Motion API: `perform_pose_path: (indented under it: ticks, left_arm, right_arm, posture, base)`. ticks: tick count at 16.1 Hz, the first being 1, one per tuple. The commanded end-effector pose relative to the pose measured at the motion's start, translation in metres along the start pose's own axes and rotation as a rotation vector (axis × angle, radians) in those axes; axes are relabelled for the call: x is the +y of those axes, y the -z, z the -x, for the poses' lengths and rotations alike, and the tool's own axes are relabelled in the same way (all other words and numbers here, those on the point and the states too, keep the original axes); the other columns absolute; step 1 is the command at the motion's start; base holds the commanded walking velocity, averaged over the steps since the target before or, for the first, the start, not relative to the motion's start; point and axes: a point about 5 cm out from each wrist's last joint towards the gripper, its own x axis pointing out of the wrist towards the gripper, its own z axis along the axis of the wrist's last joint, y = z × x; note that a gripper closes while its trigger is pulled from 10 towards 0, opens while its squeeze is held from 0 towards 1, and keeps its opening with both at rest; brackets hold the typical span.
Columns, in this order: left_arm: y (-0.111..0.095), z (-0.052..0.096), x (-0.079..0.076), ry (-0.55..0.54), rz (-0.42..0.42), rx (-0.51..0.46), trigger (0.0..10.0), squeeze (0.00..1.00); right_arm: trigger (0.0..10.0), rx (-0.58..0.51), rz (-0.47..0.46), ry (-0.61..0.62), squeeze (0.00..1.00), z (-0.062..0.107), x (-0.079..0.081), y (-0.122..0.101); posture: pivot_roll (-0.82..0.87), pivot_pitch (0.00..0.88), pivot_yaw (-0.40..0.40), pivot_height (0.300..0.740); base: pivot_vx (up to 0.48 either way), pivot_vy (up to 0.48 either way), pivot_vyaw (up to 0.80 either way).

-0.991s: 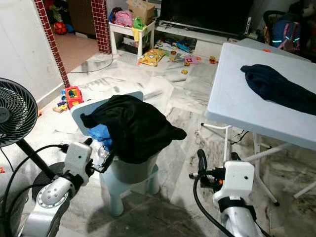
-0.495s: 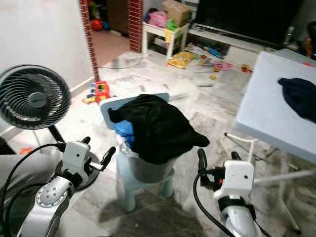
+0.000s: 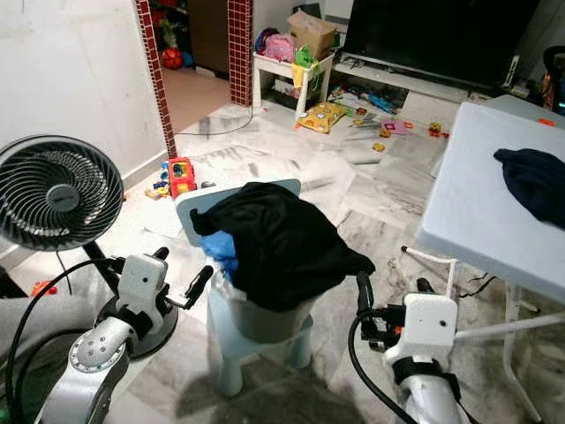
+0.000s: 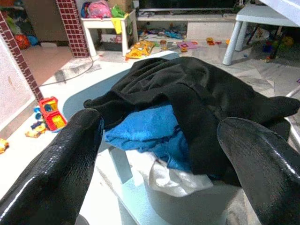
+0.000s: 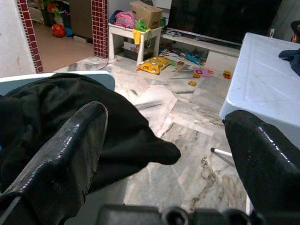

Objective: Hang hanger

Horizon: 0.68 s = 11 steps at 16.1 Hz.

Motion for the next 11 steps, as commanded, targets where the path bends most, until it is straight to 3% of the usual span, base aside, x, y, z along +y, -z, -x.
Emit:
perform_pose_path:
  ticks: [1, 9, 11]
  left_arm:
    - [-0.0039, -0.0017, -0.0020, 0.017, -0.003, -0.008, 10.0, 0.00]
    - [-0.0027, -0.0041, -0.0061, 0.038, 0.007, 0.003, 10.0, 0.00]
    - [-0.0024, -0.0047, -0.0075, 0.041, 0.019, 0.005, 10.0, 0.00]
  right_arm:
    - [10.0, -0.021, 0.008, 0.009, 0.00, -0.0003, -0.0018, -0.0047]
    - [10.0, -0.055, 0.025, 0.003, 0.00, -0.0023, 0.0026, -0.0123]
    - [10.0, -0.050, 0.024, 0.005, 0.00, -0.0017, 0.0028, -0.0111]
  posture:
    - [0.05, 0.000, -0.074, 0.740]
    - [0.05, 0.000, -0.070, 0.740]
    - [0.05, 0.000, -0.073, 0.740]
  base:
    - [0.349, 0.000, 0.00]
    - [0.353, 0.000, 0.00]
    - [0.135, 0.000, 0.00]
